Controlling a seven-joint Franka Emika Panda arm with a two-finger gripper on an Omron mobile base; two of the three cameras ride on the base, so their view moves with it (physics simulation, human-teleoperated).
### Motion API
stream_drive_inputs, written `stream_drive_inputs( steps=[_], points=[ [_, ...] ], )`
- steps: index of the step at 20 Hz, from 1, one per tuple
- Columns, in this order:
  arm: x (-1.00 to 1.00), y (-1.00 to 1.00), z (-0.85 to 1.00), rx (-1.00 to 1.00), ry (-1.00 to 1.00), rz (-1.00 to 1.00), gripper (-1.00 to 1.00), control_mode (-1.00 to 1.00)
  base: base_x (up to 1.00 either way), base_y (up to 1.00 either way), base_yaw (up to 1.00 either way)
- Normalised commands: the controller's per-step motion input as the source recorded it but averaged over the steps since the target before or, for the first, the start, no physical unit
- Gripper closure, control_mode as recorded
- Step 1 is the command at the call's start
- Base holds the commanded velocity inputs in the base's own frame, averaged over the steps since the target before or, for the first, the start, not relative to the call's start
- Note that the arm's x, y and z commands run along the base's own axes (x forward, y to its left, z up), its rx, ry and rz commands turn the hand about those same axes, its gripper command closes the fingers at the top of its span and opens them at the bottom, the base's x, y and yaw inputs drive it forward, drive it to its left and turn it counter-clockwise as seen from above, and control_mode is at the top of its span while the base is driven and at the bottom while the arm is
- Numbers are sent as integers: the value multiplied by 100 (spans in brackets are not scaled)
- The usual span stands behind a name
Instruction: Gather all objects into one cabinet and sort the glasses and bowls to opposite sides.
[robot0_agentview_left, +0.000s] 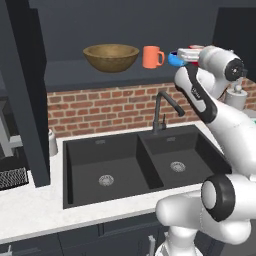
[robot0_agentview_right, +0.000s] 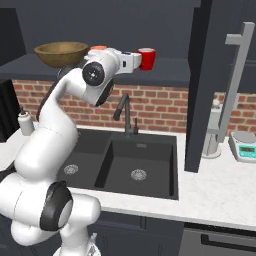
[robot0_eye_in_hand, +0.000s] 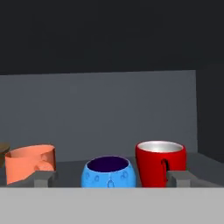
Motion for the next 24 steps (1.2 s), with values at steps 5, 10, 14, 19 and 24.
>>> stream_drive_inputs(
  steps=[5, 10, 14, 19, 24],
  points=[
    [-100, 0, 35, 20, 19, -12, -100, -100, 0, 0, 0],
    [-100, 0, 55, 30, 29, -13, -100, -100, 0, 0, 0],
    [-100, 7, 48, 28, 25, -10, -100, -100, 0, 0, 0],
    [-100, 27, 17, 19, 4, 0, -100, -100, 0, 0, 0],
    [-81, 52, -33, 9, 0, 31, -100, -100, 0, 0, 0]
  ],
)
